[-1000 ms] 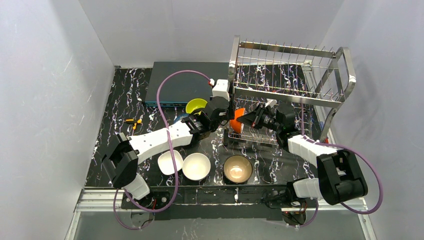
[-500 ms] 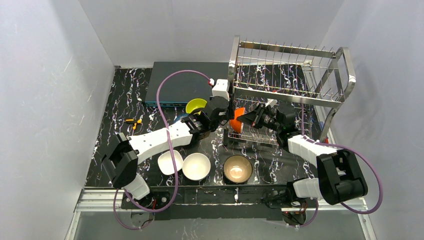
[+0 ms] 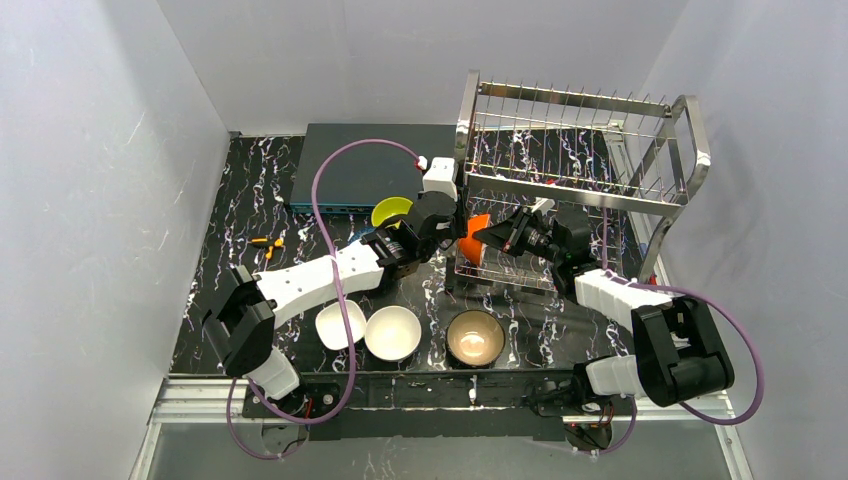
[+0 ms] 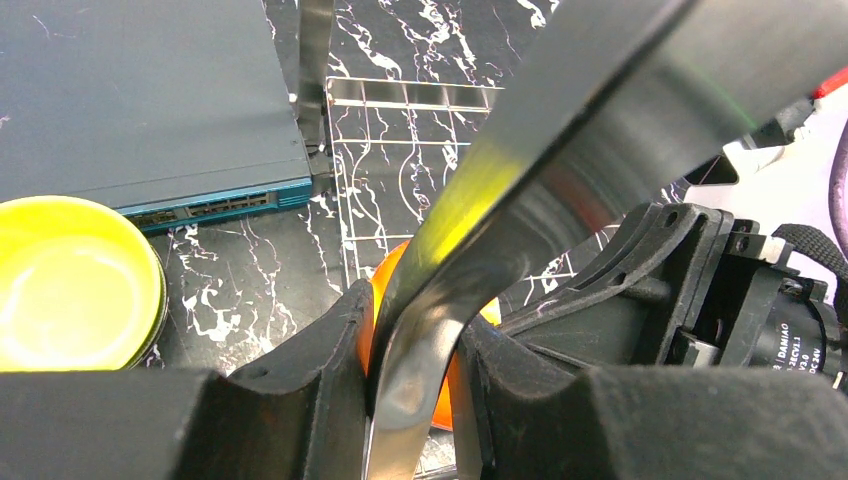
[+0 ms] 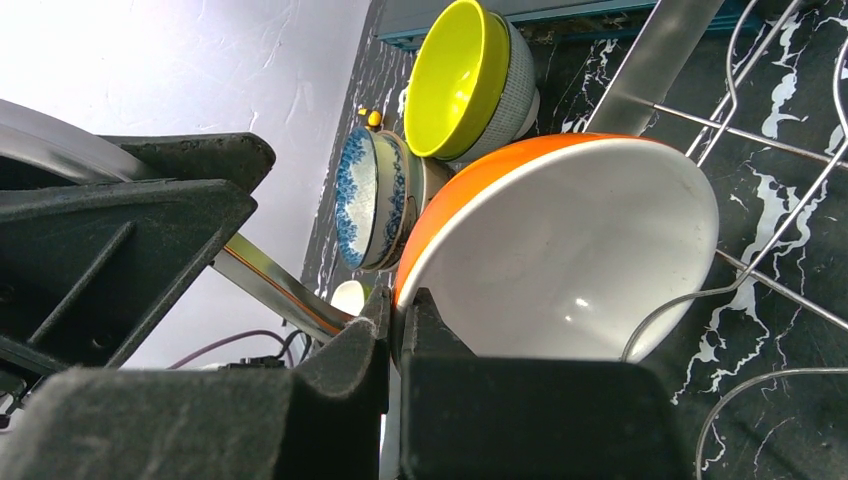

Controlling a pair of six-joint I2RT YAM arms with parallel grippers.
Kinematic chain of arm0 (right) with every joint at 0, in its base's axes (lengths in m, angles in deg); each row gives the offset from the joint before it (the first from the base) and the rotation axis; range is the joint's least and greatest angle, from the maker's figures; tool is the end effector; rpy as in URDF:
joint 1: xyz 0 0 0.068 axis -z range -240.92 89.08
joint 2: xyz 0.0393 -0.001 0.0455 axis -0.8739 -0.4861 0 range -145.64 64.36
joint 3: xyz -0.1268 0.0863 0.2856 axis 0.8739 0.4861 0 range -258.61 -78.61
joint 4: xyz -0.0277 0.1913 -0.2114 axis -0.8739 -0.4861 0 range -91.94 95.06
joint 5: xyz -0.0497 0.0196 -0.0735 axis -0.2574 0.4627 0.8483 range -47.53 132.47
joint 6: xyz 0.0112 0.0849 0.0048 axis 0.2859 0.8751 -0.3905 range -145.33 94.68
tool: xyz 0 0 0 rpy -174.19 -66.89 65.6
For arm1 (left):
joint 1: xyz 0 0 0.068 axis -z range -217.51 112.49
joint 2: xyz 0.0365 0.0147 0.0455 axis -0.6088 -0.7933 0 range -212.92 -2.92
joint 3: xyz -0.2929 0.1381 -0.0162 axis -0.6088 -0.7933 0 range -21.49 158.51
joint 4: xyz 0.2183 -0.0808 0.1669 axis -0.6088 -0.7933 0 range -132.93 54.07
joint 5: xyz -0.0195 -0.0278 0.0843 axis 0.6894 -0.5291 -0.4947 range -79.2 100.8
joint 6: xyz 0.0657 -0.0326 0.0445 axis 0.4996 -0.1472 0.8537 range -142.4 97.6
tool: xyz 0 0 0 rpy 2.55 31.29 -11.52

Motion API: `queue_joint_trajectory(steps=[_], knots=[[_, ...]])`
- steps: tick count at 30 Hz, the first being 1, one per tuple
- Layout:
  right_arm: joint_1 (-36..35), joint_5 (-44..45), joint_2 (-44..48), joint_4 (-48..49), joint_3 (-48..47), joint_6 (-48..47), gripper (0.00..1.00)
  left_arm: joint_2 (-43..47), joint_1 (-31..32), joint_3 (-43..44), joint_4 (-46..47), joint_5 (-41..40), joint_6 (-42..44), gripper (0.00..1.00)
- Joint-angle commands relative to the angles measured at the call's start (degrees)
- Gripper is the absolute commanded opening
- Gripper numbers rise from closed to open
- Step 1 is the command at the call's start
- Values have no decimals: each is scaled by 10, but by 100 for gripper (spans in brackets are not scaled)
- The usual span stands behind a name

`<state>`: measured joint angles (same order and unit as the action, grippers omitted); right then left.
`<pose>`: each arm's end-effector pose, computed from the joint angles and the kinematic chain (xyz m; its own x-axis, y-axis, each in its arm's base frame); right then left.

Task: Load the bowls into the dish rack
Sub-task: Adjust the bowl in the dish rack.

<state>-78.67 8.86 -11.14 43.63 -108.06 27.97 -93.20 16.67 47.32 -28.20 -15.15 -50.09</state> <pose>0.2807 0.1337 0.2485 -0.6968 0.4779 -0.5349 -0.3648 0.4060 0.8379 0.2808 -0.3326 0.3531 -0.3461 -0.2343 -0.9085 0.3607 0.8606 -0.3594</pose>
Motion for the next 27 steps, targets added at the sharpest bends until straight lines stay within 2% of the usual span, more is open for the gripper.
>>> queue_joint_trajectory(steps=[1,6,15,20,27], knots=[[-5,-4,50,224,-40,30,1,20,-4,-17,-43,-6,-60,0],[-5,20,71,228,-19,39,1,20,-3,-18,-42,-4,-61,0],[9,37,122,160,57,36,1,22,-4,-22,-42,-6,-62,0],[21,54,149,154,84,22,1,22,-4,-25,-41,-4,-65,0],[23,26,74,176,20,-4,1,20,-4,-26,-41,4,-67,0]])
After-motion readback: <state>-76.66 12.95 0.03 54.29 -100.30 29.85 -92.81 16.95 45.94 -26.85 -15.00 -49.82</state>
